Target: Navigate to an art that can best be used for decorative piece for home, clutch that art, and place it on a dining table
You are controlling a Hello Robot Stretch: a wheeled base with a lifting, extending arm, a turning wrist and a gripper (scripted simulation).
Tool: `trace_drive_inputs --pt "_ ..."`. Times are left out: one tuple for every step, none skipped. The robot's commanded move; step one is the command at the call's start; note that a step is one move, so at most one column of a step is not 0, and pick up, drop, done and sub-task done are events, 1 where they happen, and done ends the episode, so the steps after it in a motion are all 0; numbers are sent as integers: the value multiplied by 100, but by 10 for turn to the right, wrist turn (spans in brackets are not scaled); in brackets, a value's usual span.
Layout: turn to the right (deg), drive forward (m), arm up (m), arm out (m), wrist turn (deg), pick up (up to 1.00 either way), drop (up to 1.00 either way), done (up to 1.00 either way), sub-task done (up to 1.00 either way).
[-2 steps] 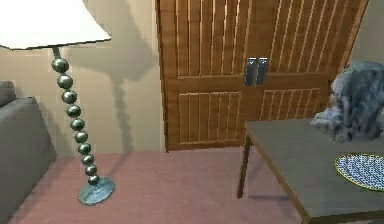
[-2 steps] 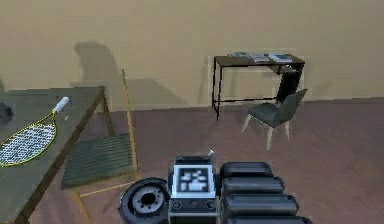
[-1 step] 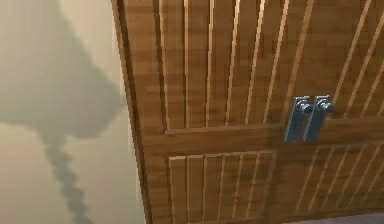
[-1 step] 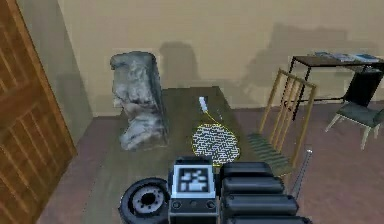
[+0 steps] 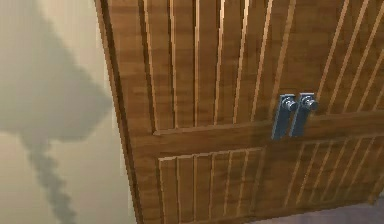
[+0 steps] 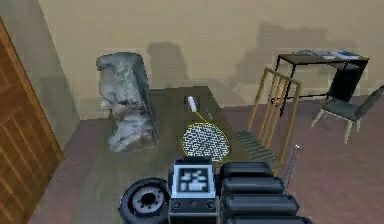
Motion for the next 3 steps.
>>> trace_drive_inputs --pt "0 20 0 0 0 0 0 0 0" --pt "240 0 0 0 0 0 0 0 0" --pt "0 55 0 0 0 0 0 0 0"
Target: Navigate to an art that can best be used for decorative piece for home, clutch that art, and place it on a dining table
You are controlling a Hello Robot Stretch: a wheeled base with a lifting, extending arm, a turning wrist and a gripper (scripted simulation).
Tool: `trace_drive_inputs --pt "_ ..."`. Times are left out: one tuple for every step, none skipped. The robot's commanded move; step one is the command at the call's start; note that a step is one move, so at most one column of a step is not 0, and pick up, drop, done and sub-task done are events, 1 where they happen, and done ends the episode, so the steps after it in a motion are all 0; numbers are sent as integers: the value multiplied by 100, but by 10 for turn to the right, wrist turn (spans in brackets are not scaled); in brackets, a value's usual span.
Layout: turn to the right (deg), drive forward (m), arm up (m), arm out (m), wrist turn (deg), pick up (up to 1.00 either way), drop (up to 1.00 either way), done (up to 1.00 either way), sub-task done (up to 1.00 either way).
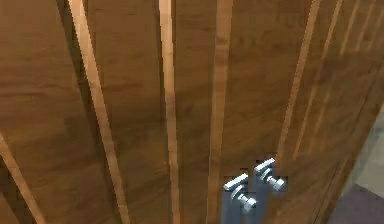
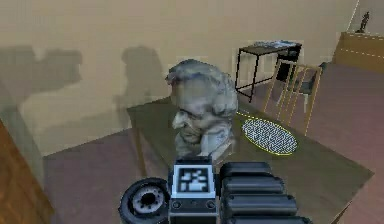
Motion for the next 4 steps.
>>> trace_drive_inputs --pt "450 0 0 0 0 0 0 0 0" --pt "90 0 0 0 0 0 0 0 0" --pt "0 75 0 0 0 0 0 0 0" --pt "450 0 0 0 0 0 0 0 0"
